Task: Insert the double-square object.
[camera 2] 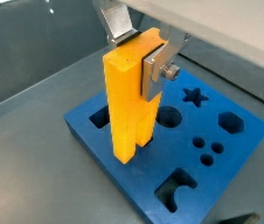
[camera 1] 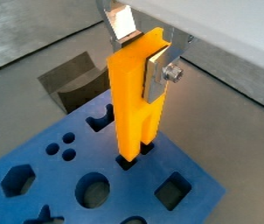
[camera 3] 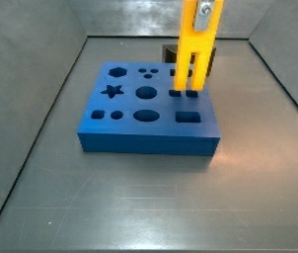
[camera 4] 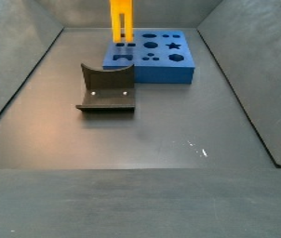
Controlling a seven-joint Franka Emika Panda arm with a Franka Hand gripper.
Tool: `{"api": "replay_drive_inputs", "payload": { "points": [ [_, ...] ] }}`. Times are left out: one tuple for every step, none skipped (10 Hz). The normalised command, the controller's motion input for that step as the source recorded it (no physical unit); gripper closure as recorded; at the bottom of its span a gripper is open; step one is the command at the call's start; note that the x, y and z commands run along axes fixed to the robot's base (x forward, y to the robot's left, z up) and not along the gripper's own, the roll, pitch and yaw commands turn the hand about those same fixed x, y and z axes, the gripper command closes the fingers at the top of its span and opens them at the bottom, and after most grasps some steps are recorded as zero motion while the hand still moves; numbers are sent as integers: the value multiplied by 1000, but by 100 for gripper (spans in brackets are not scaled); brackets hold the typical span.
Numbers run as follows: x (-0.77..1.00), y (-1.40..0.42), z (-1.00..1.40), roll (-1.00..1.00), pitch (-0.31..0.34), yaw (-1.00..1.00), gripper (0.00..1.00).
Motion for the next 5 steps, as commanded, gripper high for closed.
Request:
{"api": "replay_drive_inputs", "payload": {
  "points": [
    [126, 0, -57, 121, 111, -337, 100],
    [17, 0, -23, 83, 81, -314, 100],
    [0, 0, 0, -16, 67, -286, 100],
    [0, 0, -6, -124, 0, -111, 100],
    [0, 0, -43, -164, 0, -46, 100]
  ]
}}
